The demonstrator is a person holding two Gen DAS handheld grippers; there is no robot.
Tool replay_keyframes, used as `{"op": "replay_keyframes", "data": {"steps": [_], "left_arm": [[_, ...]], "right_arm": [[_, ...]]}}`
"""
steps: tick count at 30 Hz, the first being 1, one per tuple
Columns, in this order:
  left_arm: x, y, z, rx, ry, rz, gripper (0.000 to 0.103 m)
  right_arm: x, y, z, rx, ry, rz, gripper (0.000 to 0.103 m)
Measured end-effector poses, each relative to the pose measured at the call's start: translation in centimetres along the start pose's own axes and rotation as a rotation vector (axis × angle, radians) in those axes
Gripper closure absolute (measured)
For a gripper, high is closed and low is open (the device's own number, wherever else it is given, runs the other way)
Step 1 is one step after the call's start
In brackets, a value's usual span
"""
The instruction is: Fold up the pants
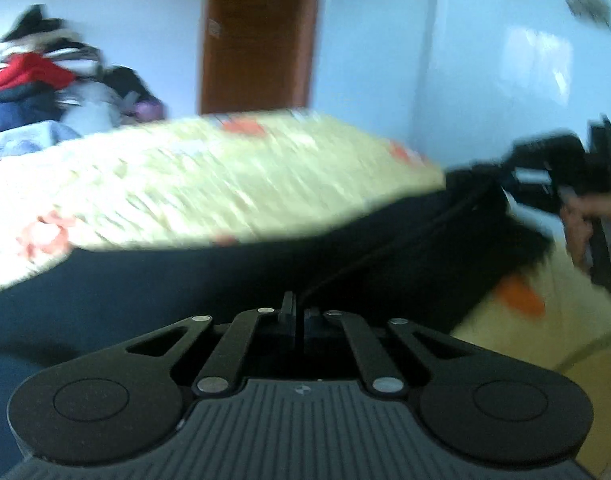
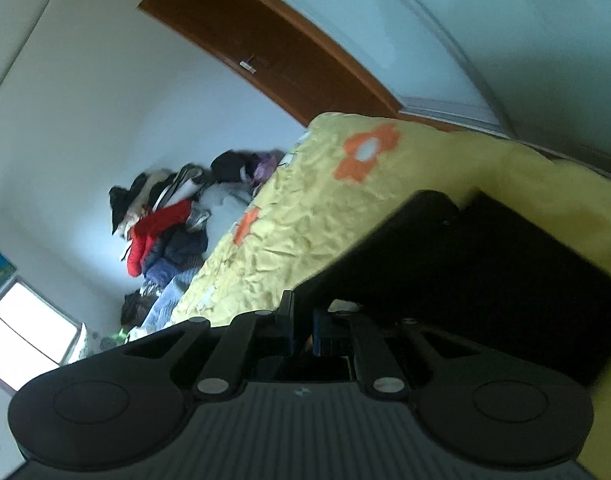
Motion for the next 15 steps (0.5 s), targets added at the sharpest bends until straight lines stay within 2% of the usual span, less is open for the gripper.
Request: {"op": "replay_keyframes", "data": {"steps": [2, 4, 6, 7, 9, 12, 13, 15], "left_arm": [[-1.2, 1.6, -2.5, 0.107, 0.064, -0.027, 0.098], [-1.5, 3.1, -3.9, 0.173, 0.061, -0.046, 0.099], [-0.7, 2.8, -3.6, 0.126, 0.001, -0.029, 0.098], [-0.2, 2.1, -2.7, 0.073, -0.022, -0.005, 0.098], [0.8, 0.1, 0.1, -0.047, -0.045, 0.045, 0.098], [1.7, -1.8, 3.1, -0.134, -0.072, 0.071, 0.098], [2.0, -2.0, 3.6, -0.144, -0.074, 0.074, 0.099], [1.7, -2.1, 3.6, -0.14, -0.077, 0.069, 0.099]], "right_arm": [[-3.4, 0.3, -1.6, 0.043, 0.108, -0.026, 0.094], [-8.2, 1.5, -2.9, 0.123, 0.293, -0.063, 0.094], [-10.2, 2.8, -2.8, 0.171, 0.391, -0.067, 0.095], [-9.4, 3.0, -2.4, 0.16, 0.379, -0.036, 0.095], [-5.0, 2.9, -0.6, 0.096, 0.288, 0.056, 0.095], [3.0, 3.4, 2.9, 0.01, 0.111, 0.194, 0.095], [4.8, 3.7, 3.6, -0.003, 0.056, 0.214, 0.094], [6.4, 4.6, 4.1, 0.007, -0.041, 0.146, 0.094]]}}
Point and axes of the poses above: each gripper's, at about its wrist camera, not at the fingertips, and y roughly against the way its jaws point, x to its right, z to its underside, the point moved 9 cm from there along -y, roughly the way its jaws point, and after that the axes turned 5 degrees about -x, right-handed, at the moved point
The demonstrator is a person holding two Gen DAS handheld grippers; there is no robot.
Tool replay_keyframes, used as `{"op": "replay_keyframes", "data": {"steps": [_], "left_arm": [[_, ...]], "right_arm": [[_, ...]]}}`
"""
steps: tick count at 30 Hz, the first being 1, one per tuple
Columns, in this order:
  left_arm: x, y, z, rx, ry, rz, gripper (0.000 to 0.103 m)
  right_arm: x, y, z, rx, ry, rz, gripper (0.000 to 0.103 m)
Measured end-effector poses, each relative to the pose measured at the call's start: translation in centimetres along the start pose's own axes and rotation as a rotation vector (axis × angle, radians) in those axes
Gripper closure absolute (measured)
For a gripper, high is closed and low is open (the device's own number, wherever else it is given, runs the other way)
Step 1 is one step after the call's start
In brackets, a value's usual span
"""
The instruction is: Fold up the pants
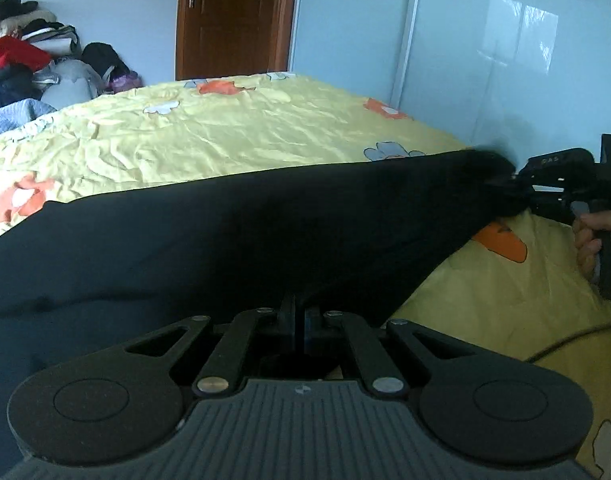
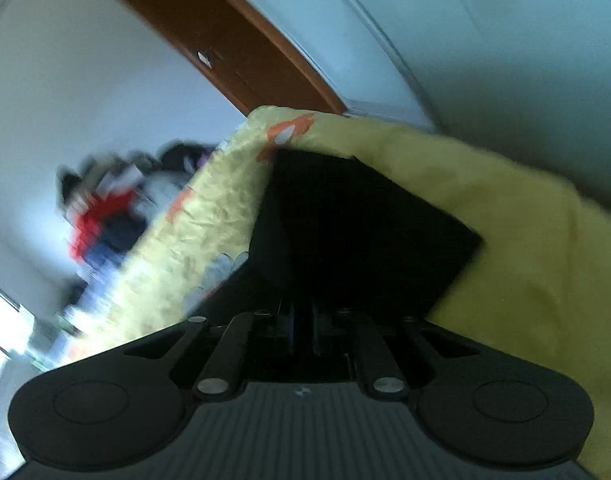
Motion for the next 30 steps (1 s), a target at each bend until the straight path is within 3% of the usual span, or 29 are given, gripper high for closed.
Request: {"op": "replay_keyframes", "data": {"steps": [8, 11, 15, 17, 19, 21, 23, 25, 27, 30], "left_arm": [[-0.3, 0.4, 0.5, -0.001, 0.048, 0.015, 0.099], [-0.1, 1.2, 0.8, 0.008, 0.059, 0.018, 0.098], [-1.5, 1.7, -0.4, 0.036, 0.144, 0.027, 0.098], [-2.6, 2.1, -1.6, 0.075, 0.194, -0.007, 0.098], [-3.4, 3.7, -3.2, 0.171, 0.218, -0.053, 0.098], [-3.7, 5.3, -4.3, 0.255, 0.211, -0.077, 0.098], [-3.3, 5.2, -4.4, 0.236, 0.173, -0.077, 0.096], [-2.6, 3.3, -3.0, 0.122, 0.135, -0.051, 0.094], [-1.9, 1.8, -1.1, 0.057, 0.132, -0.023, 0.094], [-1.3, 1.1, 0.1, 0.03, 0.124, -0.006, 0.094]], "right_arm": [[-0.2, -0.7, -1.8, 0.039, -0.085, -0.089, 0.092], [-0.2, -1.4, -2.2, 0.054, -0.096, -0.081, 0.092], [-2.9, -1.4, -3.9, 0.068, 0.017, -0.086, 0.096], [-5.0, -1.3, -5.2, 0.08, 0.062, -0.115, 0.096], [-7.9, -0.2, -7.2, 0.144, 0.125, -0.171, 0.096], [-10.9, 2.2, -8.9, 0.271, 0.234, -0.212, 0.096], [-11.3, 3.7, -9.5, 0.332, 0.276, -0.202, 0.096], [-8.0, 2.6, -8.8, 0.257, 0.222, -0.085, 0.096], [-2.5, 1.3, -6.7, 0.154, 0.087, 0.006, 0.096], [0.9, 0.8, -3.8, 0.072, -0.037, -0.018, 0.093]]}}
Point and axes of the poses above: each gripper's, at about its wrist camera, not at the fingertips, and y roughly against the way its jaws point, x to its right, z to its underside, the point moved 9 cm from there along -y, roughly the way its jaws point, and after that the axes turned 5 degrees about -x, right-handed, at the moved point
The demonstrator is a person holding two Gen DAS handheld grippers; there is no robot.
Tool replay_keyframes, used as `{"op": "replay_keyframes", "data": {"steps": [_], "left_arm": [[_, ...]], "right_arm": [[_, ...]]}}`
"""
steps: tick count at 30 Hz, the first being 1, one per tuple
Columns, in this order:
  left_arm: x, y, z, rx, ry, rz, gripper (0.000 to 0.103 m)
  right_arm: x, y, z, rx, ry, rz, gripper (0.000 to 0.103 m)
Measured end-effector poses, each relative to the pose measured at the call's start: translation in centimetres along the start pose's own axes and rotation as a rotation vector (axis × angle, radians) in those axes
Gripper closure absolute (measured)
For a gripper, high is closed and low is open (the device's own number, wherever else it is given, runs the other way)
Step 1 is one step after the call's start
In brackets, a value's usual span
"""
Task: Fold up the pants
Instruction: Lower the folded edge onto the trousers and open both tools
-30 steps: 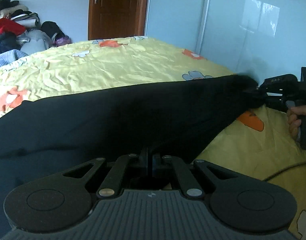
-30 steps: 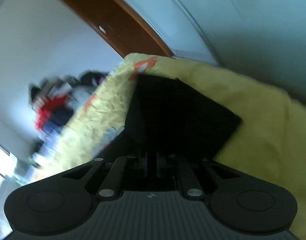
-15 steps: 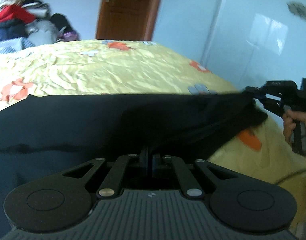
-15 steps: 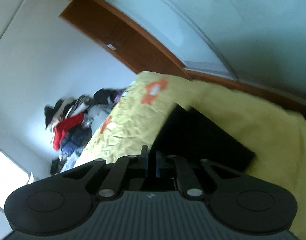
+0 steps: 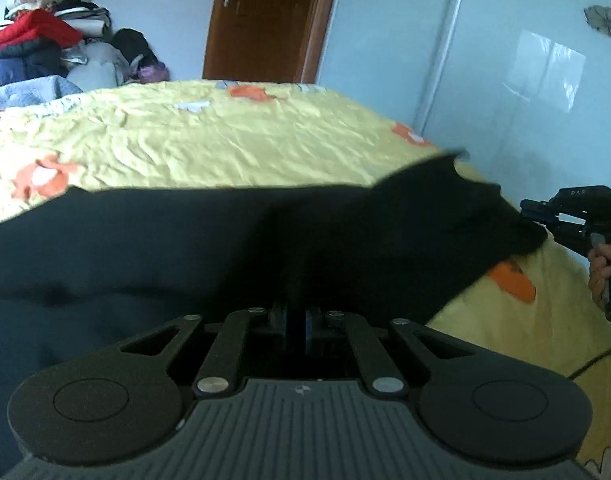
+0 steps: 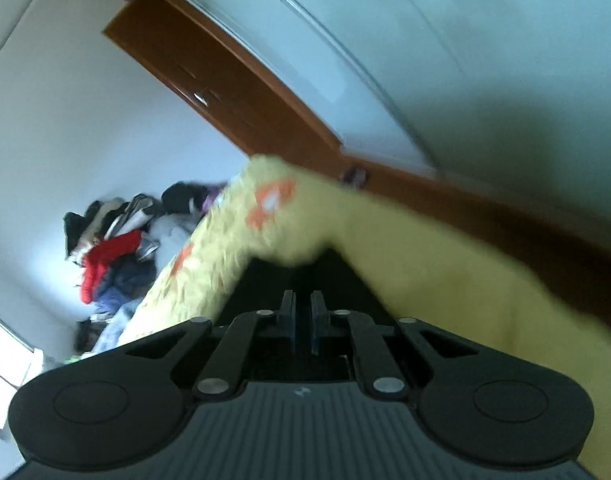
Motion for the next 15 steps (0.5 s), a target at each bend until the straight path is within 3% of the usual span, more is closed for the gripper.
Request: {"op": "replay_keyframes", "data": {"steps": [3, 4, 5, 6, 7, 8, 12, 15], "left_arm": [[0.2, 0.0, -0.3, -0.001, -0.016, -0.001, 0.094], [0.2, -0.1, -0.4, -0.004, -0.019, -0.003, 0.093], [0.2, -0.1, -0.1, -0.007, -0.018, -0.003, 0.092], [0.1, -0.2, 0.1, -0.014, -0.012, 0.0, 0.089], [0.1, -0.4, 0.3, -0.025, -0.002, 0.007, 0.089], [0.1, -0.6, 0.5, -0.034, 0.007, 0.01, 0.089], [0.5, -0.5, 0.9, -0.03, -0.011, -0.004, 0.089], [0.4, -0.6, 0.8, -0.033, -0.011, -0.002, 0.088]], "right_arm": [[-1.4, -0.8, 0.7, -0.047, -0.039, -0.082, 0.089], [-2.5, -1.3, 0.4, -0.058, -0.024, -0.107, 0.078], [-4.0, -1.9, 0.1, -0.064, 0.013, -0.123, 0.059], [-5.4, -2.5, -0.3, -0.064, 0.065, -0.114, 0.049], [-6.7, -3.3, -0.6, -0.063, 0.125, -0.089, 0.032], [-8.0, -4.4, -1.0, -0.069, 0.196, -0.057, 0.025], [-11.0, -9.2, -1.3, -0.11, 0.473, 0.123, 0.025], [-10.5, -11.4, -2.7, -0.097, 0.523, 0.233, 0.026]]}}
Point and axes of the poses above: each gripper's, at about its wrist camera, not at the fingertips, and y roughly against the way its jaws point, x to its right, z to its underside, the point moved 9 cm from there along -y, roughly the way its jaws point, and after that the axes turned 5 degrees about -x, right-handed, at the moved point
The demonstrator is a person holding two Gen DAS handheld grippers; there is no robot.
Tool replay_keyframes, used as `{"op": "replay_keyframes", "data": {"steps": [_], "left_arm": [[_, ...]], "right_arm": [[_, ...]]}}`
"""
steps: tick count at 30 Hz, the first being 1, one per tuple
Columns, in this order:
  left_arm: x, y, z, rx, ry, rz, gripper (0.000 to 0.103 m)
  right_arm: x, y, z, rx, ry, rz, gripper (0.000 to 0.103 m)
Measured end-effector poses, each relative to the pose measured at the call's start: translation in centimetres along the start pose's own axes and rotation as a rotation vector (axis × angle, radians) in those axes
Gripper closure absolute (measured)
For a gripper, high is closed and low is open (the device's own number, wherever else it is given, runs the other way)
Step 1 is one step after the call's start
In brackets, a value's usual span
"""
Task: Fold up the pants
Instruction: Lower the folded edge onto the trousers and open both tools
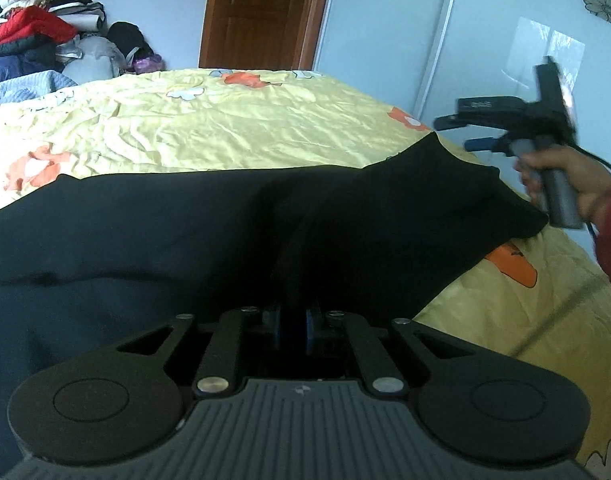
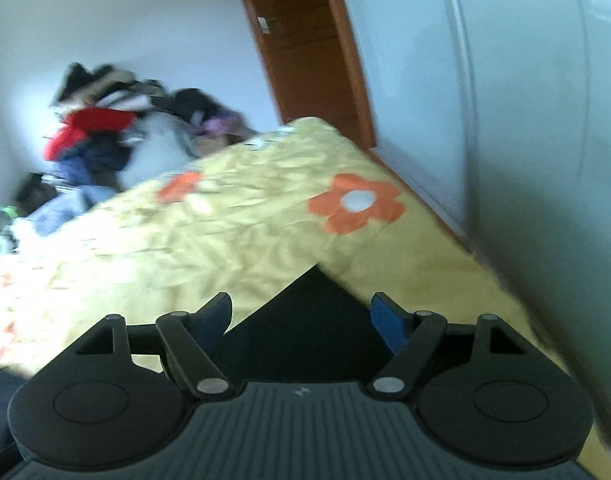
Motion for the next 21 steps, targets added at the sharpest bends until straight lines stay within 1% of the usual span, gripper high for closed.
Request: {"op": "replay_keyframes", "data": {"steps": [2, 4, 6, 7, 8, 9, 10, 12, 13, 14, 15, 16, 17, 18, 19, 20, 21], "left_arm": [[0.0, -0.1, 0.0, 0.0, 0.005, 0.003, 0.088], [-0.1, -0.2, -0.1, 0.002, 0.006, 0.003, 0.088], [-0.1, -0.3, -0.1, 0.002, 0.01, 0.005, 0.088], [-0.2, -0.3, -0.1, 0.0, 0.013, 0.008, 0.088], [-0.2, -0.3, -0.2, 0.0, 0.017, 0.012, 0.088], [-0.4, -0.3, -0.2, 0.0, 0.026, 0.017, 0.088], [-0.6, -0.3, -0.3, 0.001, 0.041, 0.021, 0.088], [-1.1, -0.3, -0.6, 0.016, 0.086, 0.02, 0.088], [-1.5, 0.0, -1.0, 0.044, 0.11, 0.009, 0.088], [-1.9, 0.5, -1.5, 0.084, 0.133, -0.006, 0.088], [-2.4, 1.4, -2.1, 0.138, 0.156, -0.023, 0.083], [-2.8, 2.4, -2.8, 0.193, 0.171, -0.036, 0.081], [-3.1, 3.3, -3.3, 0.24, 0.173, -0.048, 0.08], [-3.2, 4.0, -3.7, 0.27, 0.16, -0.059, 0.081], [-3.1, 4.4, -3.9, 0.271, 0.127, -0.061, 0.081], [-2.7, 4.2, -3.8, 0.24, 0.088, -0.052, 0.081], [-2.1, 3.8, -3.5, 0.198, 0.049, -0.032, 0.081]], "right_arm": [[0.5, -1.8, -0.5, -0.03, -0.035, -0.017, 0.026], [0.3, -3.3, -0.6, -0.058, -0.043, -0.033, 0.026], [-0.3, -4.6, -0.5, -0.086, 0.018, -0.031, 0.027], [-0.6, -5.0, -0.4, -0.101, 0.063, -0.021, 0.056], [-1.0, -5.5, -0.2, -0.122, 0.104, -0.008, 0.091], [-1.4, -5.4, -0.2, -0.12, 0.127, -0.01, 0.091], [-1.7, -4.7, -0.4, -0.097, 0.143, -0.025, 0.091], [-2.0, -3.6, -1.5, -0.039, 0.162, -0.02, 0.091], [-2.2, -3.1, -2.5, -0.005, 0.151, -0.027, 0.091], [-2.3, -2.1, -3.6, 0.049, 0.133, -0.046, 0.091], [-2.7, -0.2, -5.1, 0.147, 0.118, -0.08, 0.091], [-3.0, 2.1, -6.2, 0.246, 0.113, -0.117, 0.092], [-3.3, 5.0, -7.2, 0.374, 0.113, -0.166, 0.092], [-3.2, 7.4, -7.5, 0.454, 0.109, -0.195, 0.092], [-2.9, 9.0, -7.3, 0.499, 0.099, -0.219, 0.092], [-2.2, 10.0, -6.7, 0.506, 0.094, -0.228, 0.092], [-1.1, 10.4, -5.6, 0.491, 0.087, -0.208, 0.092]]}}
Point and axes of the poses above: each gripper's, at about its wrist camera, not at the fingertips, and y roughly against the way its jaws point, x to its right, z to its underside, the point moved 9 cm from there along -y, roughly the way its jaws point, and after that the axes turned 5 degrees about -x, right-handed, at the moved point
